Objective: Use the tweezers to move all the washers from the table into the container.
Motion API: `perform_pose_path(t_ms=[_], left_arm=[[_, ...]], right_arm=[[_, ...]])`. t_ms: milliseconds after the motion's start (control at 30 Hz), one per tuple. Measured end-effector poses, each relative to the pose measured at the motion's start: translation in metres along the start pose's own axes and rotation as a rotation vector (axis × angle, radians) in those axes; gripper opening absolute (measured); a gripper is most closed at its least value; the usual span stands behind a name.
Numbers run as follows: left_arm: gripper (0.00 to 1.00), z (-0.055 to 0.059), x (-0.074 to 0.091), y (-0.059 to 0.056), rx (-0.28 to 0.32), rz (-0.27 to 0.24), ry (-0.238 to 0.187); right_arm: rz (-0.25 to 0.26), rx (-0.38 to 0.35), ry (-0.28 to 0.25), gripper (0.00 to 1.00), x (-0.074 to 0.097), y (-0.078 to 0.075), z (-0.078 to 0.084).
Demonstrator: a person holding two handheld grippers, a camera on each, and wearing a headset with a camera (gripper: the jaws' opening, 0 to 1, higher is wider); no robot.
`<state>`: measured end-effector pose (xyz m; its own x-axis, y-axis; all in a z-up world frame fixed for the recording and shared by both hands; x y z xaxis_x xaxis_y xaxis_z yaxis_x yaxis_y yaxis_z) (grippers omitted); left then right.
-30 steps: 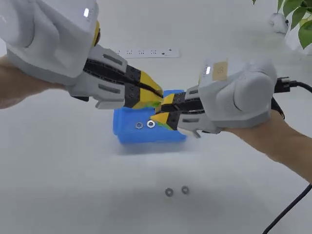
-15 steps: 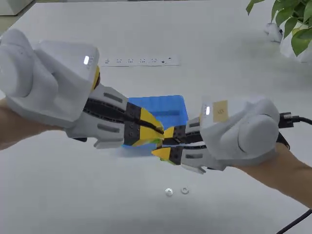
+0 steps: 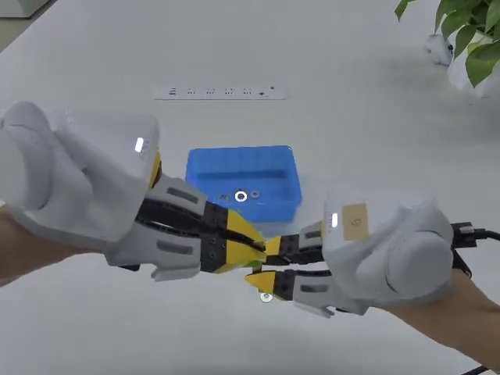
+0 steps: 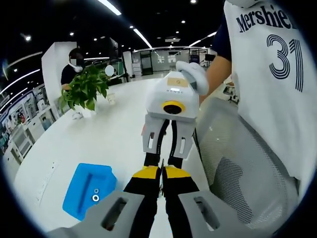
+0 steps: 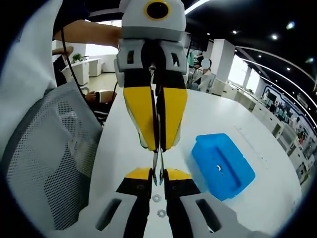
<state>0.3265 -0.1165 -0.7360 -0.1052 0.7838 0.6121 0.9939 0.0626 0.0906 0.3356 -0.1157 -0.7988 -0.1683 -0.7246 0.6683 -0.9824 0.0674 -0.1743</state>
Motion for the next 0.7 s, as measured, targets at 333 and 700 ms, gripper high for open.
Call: perform_pose_path(t_ms=[333, 700], left_arm=[[0.06, 0.013, -0.012, 0.000, 0.071, 0.020, -0.003], [0.06, 0.021, -0.028, 0.007, 0.108, 0.043, -0.012]], right_arm=[[-0.023, -0.045, 0.017, 0.11, -0.008, 0.004, 0.016], [-0.017, -0.098, 0.034, 0.10, -0.013, 0.001, 0.032]])
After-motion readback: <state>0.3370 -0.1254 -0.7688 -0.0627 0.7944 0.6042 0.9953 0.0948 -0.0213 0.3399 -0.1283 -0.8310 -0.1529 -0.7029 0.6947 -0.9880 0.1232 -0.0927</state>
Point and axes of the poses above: the centre of the closed fingertips' face, and the gripper's own axes: x roughly backward along the fingers, y roughly to its left, z roughly out of its underside, the point moved 2 cm from there along x, roughly backward along the fingers, and after that the axes turned 8 degrees about y, right-handed, at the moved point
